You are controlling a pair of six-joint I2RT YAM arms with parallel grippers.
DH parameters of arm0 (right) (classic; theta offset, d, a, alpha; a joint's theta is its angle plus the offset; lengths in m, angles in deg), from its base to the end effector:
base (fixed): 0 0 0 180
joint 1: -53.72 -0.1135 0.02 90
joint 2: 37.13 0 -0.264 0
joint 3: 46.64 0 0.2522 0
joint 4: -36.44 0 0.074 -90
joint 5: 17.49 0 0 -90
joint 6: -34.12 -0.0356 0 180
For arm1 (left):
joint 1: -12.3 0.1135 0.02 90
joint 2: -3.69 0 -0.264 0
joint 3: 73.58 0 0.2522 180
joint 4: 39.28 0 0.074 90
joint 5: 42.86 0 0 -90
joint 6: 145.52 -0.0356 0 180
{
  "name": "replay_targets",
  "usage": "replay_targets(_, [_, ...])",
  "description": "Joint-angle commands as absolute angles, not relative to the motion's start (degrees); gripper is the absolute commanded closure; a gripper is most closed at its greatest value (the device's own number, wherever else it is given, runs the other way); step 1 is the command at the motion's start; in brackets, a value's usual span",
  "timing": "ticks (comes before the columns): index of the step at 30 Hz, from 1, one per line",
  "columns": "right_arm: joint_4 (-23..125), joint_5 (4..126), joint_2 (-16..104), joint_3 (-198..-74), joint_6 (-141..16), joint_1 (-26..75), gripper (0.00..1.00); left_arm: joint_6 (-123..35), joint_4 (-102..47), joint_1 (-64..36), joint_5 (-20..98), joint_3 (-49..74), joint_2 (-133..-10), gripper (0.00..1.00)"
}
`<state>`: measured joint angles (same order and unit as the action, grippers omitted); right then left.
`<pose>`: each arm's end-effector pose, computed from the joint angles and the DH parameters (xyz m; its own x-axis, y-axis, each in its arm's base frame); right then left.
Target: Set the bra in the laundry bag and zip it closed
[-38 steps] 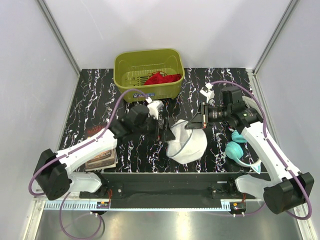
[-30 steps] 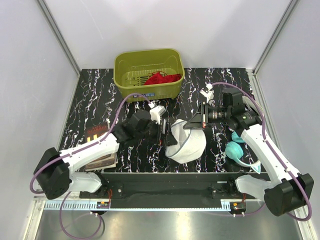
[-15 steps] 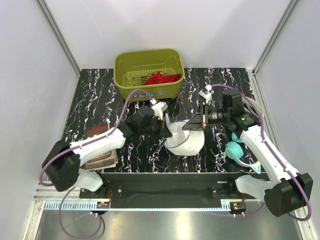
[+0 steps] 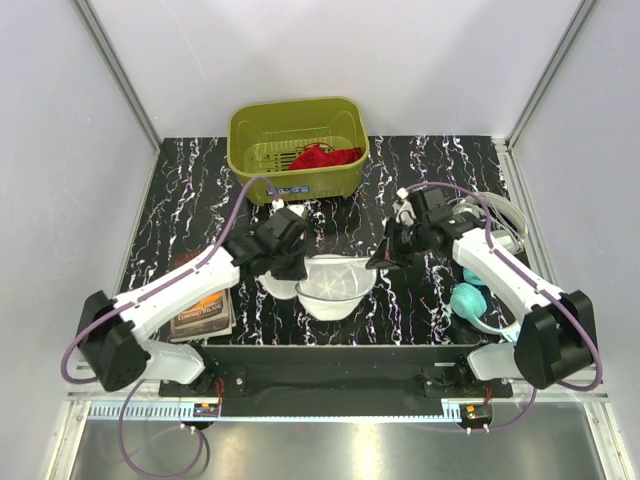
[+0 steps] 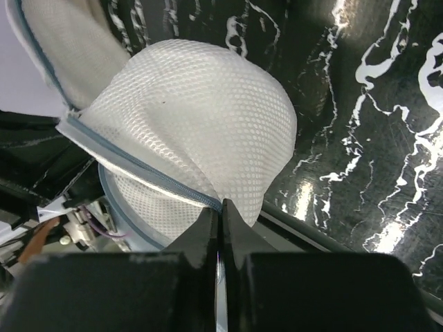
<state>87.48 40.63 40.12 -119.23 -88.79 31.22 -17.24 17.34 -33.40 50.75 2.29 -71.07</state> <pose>0.2440 0.1214 0.2644 -0.9667 0.0990 -0.2360 -0.0890 0.7348 0.6725 0.1865 -0.1879 0.2828 -0.8790 0.0154 -0.4767 0.1845 0.9326 -0.3101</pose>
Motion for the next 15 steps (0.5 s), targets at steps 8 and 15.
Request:
replay_targets(8, [92.38, 54.04, 42.41, -124.38, -85.33, 29.38, 0.47, -19.39, 20.64, -28.23, 51.20, 0.74, -73.51, 0.32])
replay_targets(15, [93.18, 62.23, 43.81, -137.97, -81.91, 29.38, 0.00, -24.32, 19.40, -14.55, 40.82, 7.06, -68.82, 0.07])
